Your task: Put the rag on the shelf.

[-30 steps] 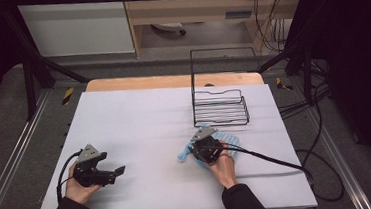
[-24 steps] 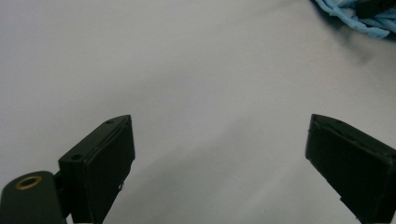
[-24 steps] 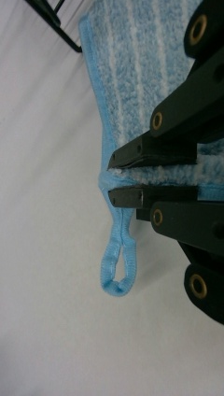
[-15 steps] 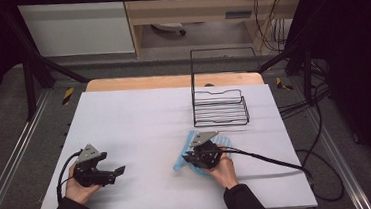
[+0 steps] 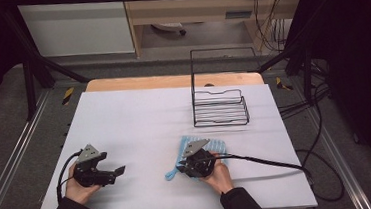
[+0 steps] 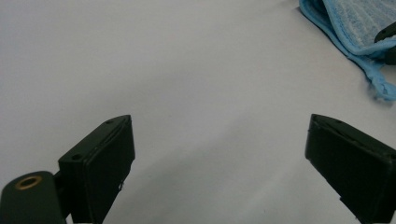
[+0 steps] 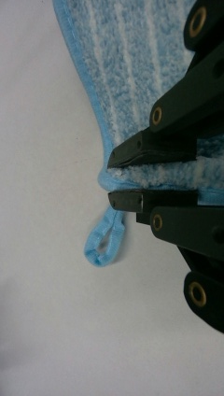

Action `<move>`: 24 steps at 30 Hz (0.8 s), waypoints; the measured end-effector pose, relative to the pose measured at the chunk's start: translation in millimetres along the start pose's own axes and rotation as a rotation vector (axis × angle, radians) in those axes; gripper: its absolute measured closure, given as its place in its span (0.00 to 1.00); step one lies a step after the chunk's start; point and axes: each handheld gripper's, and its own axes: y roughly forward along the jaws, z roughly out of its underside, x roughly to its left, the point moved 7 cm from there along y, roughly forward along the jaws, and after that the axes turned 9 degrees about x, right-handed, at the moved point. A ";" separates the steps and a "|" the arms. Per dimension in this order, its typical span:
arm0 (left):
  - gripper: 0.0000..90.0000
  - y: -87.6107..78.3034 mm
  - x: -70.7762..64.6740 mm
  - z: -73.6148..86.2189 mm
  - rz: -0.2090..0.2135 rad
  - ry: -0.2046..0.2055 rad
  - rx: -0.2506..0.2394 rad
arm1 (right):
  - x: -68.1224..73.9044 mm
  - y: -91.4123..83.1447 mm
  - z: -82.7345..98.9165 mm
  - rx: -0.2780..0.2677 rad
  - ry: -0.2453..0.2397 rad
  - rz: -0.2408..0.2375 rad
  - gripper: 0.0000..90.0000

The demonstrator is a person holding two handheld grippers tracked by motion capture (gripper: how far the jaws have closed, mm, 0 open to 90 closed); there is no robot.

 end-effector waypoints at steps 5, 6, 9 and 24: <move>0.09 -0.1 0.0 0.0 0.001 -0.001 -0.001 | 1.6 -14.1 -5.2 -0.059 0.030 -0.014 0.66; 0.09 -0.2 0.0 0.0 0.001 -0.002 -0.002 | 0.8 -20.0 -7.0 -0.079 0.034 -0.004 0.63; 0.09 -0.1 0.0 0.1 0.001 -0.001 -0.001 | -9.4 -42.4 -7.6 -0.131 0.069 0.043 0.52; 0.09 1.3 -1.8 0.1 0.000 0.007 0.009 | -82.0 -85.6 72.4 -0.136 0.388 0.265 0.64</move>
